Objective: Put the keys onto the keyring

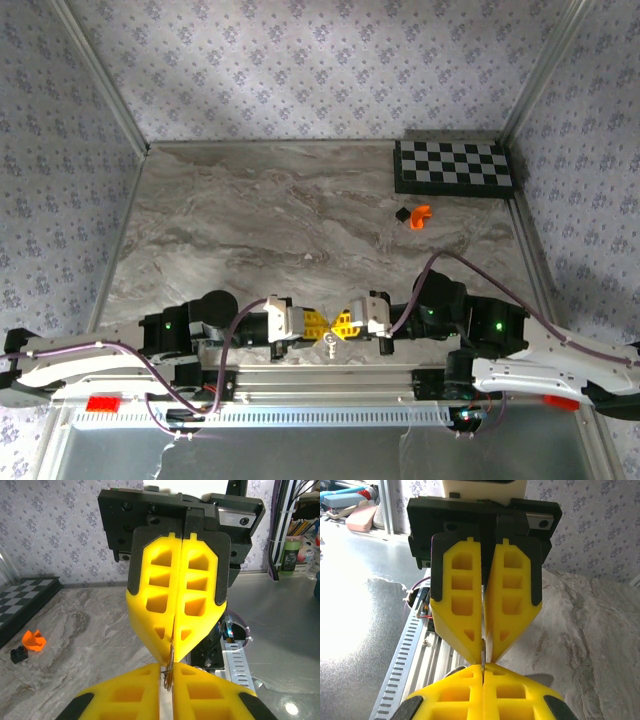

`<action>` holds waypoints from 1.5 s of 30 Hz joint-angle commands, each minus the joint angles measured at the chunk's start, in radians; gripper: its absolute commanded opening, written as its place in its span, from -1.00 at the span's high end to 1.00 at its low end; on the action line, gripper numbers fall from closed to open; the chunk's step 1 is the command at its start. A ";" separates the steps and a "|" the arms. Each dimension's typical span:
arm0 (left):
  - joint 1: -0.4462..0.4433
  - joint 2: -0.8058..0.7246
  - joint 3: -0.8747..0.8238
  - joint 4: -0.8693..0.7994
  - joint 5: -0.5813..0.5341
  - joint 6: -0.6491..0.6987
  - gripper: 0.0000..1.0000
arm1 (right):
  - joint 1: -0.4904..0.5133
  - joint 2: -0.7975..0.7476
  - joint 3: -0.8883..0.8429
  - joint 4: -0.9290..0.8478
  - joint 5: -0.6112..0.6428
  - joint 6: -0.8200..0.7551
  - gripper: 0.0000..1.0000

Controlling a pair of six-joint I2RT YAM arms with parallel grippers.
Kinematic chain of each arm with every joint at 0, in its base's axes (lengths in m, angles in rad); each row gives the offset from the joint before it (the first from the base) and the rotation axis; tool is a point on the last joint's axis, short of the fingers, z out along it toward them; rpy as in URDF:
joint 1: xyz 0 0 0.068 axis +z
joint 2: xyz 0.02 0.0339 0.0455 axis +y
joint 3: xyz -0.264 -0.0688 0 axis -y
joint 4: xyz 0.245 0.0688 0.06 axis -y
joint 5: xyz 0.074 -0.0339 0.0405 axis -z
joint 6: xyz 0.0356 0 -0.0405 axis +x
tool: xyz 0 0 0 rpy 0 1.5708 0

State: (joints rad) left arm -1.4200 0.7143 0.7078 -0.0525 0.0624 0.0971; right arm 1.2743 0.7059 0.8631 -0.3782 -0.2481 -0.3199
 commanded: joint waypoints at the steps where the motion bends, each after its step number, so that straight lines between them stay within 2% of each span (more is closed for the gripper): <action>1: 0.006 -0.010 0.033 0.011 -0.006 0.011 0.77 | -0.004 -0.003 0.047 -0.006 -0.025 -0.024 1.00; 10: 0.006 -0.003 0.039 0.013 -0.009 0.013 0.99 | -0.005 -0.008 0.055 -0.016 -0.025 -0.030 1.00; 17: 0.005 -0.009 0.034 0.016 -0.032 0.012 1.00 | -0.006 -0.008 0.058 -0.030 -0.022 -0.015 1.00; 18: 0.005 -0.010 0.034 0.015 -0.041 0.012 1.00 | -0.008 -0.008 0.057 -0.031 -0.026 -0.003 0.92; 20: 0.005 -0.007 0.036 0.006 -0.064 0.013 1.00 | -0.013 -0.009 0.056 -0.032 -0.020 0.022 0.46; 23: 0.005 -0.011 0.035 -0.004 -0.090 0.015 1.00 | -0.024 -0.023 0.050 -0.043 -0.006 0.056 0.04; 29: 0.006 -0.022 0.014 -0.003 -0.124 0.012 1.00 | -0.056 -0.080 0.021 -0.065 0.077 0.162 -0.46; 33: 0.005 -0.023 -0.007 0.005 -0.151 -0.009 1.00 | -0.147 -0.061 0.020 -0.137 0.157 0.262 -0.62; 39: 0.007 -0.043 -0.040 0.002 -0.187 -0.027 1.00 | -0.415 -0.041 -0.105 -0.086 0.054 0.484 -0.78; 42: 0.007 -0.068 -0.065 0.009 -0.197 -0.037 1.00 | -0.515 -0.029 -0.179 -0.063 0.013 0.556 -0.82; 45: 0.008 -0.093 -0.086 0.010 -0.207 -0.043 1.00 | -0.573 0.003 -0.207 -0.078 0.005 0.585 -0.83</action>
State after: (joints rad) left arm -1.4200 0.6548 0.6216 -0.0803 -0.1188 0.0769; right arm 0.7361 0.6968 0.6724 -0.4572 -0.2005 0.1707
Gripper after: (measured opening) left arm 0.047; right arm 0.916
